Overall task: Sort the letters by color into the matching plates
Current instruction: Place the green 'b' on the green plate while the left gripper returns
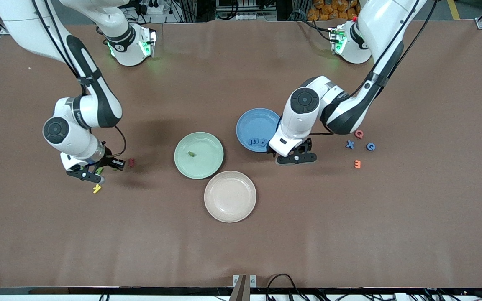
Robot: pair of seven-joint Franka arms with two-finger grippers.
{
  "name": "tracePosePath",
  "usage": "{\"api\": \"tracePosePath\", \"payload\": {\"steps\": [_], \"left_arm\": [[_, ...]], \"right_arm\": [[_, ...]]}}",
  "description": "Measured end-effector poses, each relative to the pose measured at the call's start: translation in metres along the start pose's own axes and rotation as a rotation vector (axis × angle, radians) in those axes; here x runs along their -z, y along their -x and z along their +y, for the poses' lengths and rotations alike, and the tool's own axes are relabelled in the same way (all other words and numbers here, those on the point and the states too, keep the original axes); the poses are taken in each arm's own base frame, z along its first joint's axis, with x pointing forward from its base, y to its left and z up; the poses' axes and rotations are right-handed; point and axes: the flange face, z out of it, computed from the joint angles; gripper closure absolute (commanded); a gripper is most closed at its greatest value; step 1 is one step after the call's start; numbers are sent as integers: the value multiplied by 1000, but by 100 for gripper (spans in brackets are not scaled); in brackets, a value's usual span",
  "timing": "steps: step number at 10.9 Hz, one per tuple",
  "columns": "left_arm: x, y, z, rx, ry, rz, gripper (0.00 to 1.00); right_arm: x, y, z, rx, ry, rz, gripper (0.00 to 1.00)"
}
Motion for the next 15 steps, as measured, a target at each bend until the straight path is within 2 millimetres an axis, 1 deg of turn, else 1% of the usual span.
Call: {"api": "tracePosePath", "payload": {"steps": [2, 4, 6, 8, 10, 13, 15], "left_arm": [[21, -13, -17, -15, -13, 22, 0], [41, -24, -33, -15, -22, 46, 0], [55, -33, -47, -18, -27, 64, 0], [62, -40, -58, -31, -28, 74, 0], [68, -41, -61, -40, -19, 75, 0], [74, -51, -85, -88, -29, 47, 0], [77, -52, -94, -124, -50, 30, 0]], "right_arm": [[3, 7, -21, -1, -14, -1, 74], [7, 16, -47, -14, -23, 3, 74], [11, 28, -76, -26, -27, 4, 74], [13, 40, -102, -30, -24, -5, 74], [15, 55, -129, -20, -25, -7, 73], [17, 82, -169, 2, -38, -13, 73], [21, 97, -195, 2, -49, -10, 73]]}}
